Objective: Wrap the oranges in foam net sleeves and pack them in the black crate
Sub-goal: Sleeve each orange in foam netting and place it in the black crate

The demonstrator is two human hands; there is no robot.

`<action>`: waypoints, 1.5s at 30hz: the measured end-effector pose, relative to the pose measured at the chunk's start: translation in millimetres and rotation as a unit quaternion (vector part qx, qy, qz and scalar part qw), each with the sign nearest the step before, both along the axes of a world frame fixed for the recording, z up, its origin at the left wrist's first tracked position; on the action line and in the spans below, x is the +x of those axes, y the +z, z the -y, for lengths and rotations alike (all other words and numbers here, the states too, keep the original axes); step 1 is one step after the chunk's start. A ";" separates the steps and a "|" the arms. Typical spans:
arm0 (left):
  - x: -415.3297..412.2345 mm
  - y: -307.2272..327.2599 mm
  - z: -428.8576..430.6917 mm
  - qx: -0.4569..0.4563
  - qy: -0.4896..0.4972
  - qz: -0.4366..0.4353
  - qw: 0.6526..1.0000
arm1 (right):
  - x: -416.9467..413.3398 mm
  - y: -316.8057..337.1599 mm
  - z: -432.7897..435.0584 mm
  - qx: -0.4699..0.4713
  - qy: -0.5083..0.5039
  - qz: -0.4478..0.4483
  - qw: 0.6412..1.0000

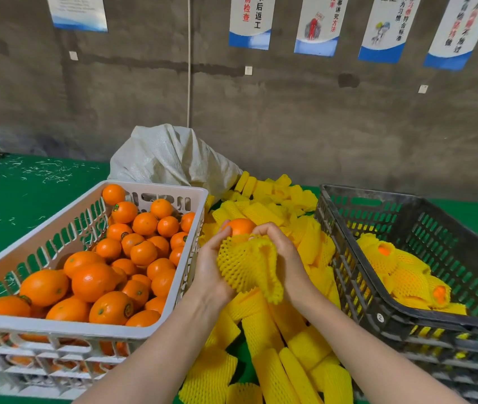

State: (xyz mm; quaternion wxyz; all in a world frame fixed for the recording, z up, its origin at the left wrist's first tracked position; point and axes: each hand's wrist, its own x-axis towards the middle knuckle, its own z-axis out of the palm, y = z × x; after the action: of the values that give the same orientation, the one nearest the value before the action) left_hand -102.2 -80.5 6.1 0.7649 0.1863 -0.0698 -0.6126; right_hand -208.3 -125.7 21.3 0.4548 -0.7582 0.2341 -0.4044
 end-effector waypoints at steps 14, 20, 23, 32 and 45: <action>-0.7 -9.0 -1.9 -0.043 -0.035 0.180 0.982 | -7.4 -9.2 13.3 -0.173 -0.153 0.076 0.970; 3.6 -9.2 0.3 -0.063 -0.045 0.185 0.980 | -7.2 6.7 21.3 -0.112 -0.116 0.113 0.980; 4.4 -11.9 1.5 -0.073 -0.054 0.185 0.979 | -4.5 8.7 26.0 -0.040 -0.083 0.137 0.986; -3.2 -17.8 5.5 0.092 0.037 0.278 0.956 | 3.4 -21.2 21.9 0.127 -0.073 0.102 0.984; -9.6 -23.9 10.5 0.101 0.296 0.549 0.776 | 9.3 -23.4 11.6 0.393 0.013 0.067 0.917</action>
State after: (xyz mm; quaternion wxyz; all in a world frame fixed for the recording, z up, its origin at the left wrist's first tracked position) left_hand -111.9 -91.0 -17.8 0.7174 0.5782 -0.3570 -0.1538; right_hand -198.9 -137.3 -2.1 0.7363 -0.4920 0.3331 -0.3238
